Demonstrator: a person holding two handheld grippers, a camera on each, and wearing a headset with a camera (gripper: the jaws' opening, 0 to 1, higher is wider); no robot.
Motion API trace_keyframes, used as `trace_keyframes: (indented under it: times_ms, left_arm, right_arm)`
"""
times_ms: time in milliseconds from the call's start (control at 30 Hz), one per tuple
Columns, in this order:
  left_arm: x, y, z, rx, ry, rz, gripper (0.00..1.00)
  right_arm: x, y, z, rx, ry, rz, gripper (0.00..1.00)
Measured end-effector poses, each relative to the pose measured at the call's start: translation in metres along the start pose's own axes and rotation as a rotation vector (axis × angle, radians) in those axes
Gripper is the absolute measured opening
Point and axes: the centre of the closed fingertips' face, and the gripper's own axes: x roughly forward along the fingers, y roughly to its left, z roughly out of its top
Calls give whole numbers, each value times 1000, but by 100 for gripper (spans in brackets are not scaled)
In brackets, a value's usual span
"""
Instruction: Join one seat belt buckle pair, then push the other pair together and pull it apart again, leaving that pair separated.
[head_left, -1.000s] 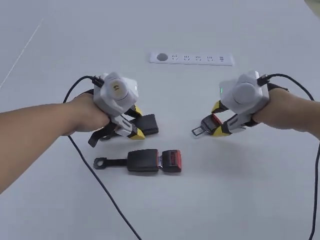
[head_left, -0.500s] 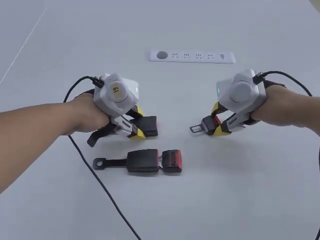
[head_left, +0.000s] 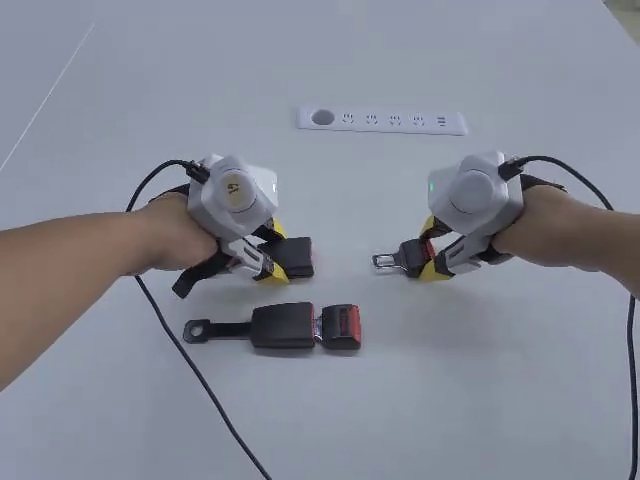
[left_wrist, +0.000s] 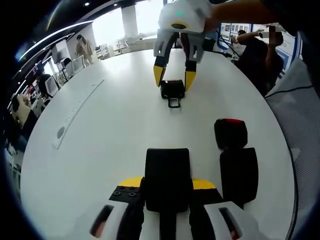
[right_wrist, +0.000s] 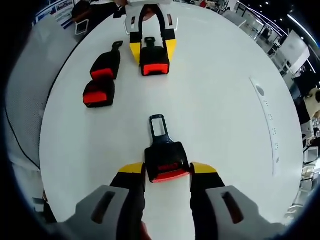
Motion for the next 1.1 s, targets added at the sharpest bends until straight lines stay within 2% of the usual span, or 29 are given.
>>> trace_keyframes:
  times_ms: [200,333,500,700,867,1100]
  left_arm:
    - [0,0,-1,-3,9,1,34]
    - [0,0,-1,-4,4,0,34]
    - [0,-1,-1,-8,4,-6,34]
    - [0,-1,0,-10,-5,-7,34]
    - [0,-1,0,-3,-1,-14,34]
    - [1,-1,0,5,1,-15,34]
  right_arm:
    - [-1,3,-2,-13,20,20,31]
    - [2,3,-1,8,7,22,32]
    - [6,5,3,-52,5,30,32]
    - [6,5,4,-57,-6,35,31]
    - [7,4,14,-41,-36,30,31]
    - [16,8,37,-72,-58,36,31]
